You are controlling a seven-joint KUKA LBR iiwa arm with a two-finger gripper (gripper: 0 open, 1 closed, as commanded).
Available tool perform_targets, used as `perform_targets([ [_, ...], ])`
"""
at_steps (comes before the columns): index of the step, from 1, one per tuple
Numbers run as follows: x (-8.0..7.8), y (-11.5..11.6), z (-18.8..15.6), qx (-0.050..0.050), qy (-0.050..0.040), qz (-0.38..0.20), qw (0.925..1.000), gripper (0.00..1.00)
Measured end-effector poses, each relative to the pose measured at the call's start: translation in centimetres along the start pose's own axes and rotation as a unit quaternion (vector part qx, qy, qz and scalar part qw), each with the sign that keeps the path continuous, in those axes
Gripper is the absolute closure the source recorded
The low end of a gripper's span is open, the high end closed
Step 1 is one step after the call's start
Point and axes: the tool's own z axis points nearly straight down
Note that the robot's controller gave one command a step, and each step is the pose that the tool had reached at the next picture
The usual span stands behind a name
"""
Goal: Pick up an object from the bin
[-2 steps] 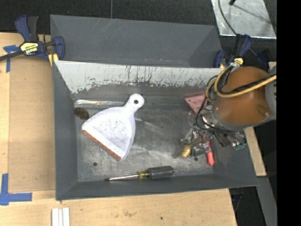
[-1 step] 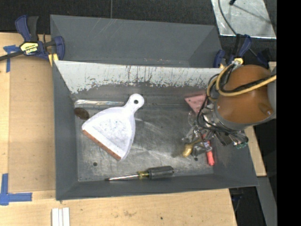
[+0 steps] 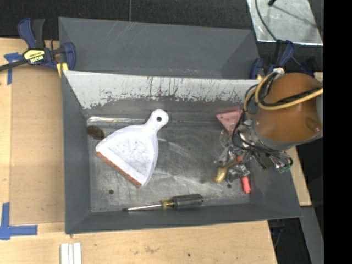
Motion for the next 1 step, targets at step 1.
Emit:
perform_targets([
  [1, -0.08, -0.07, -1.14, 0.001, -0.0013, 0.0, 1.0, 1.0],
])
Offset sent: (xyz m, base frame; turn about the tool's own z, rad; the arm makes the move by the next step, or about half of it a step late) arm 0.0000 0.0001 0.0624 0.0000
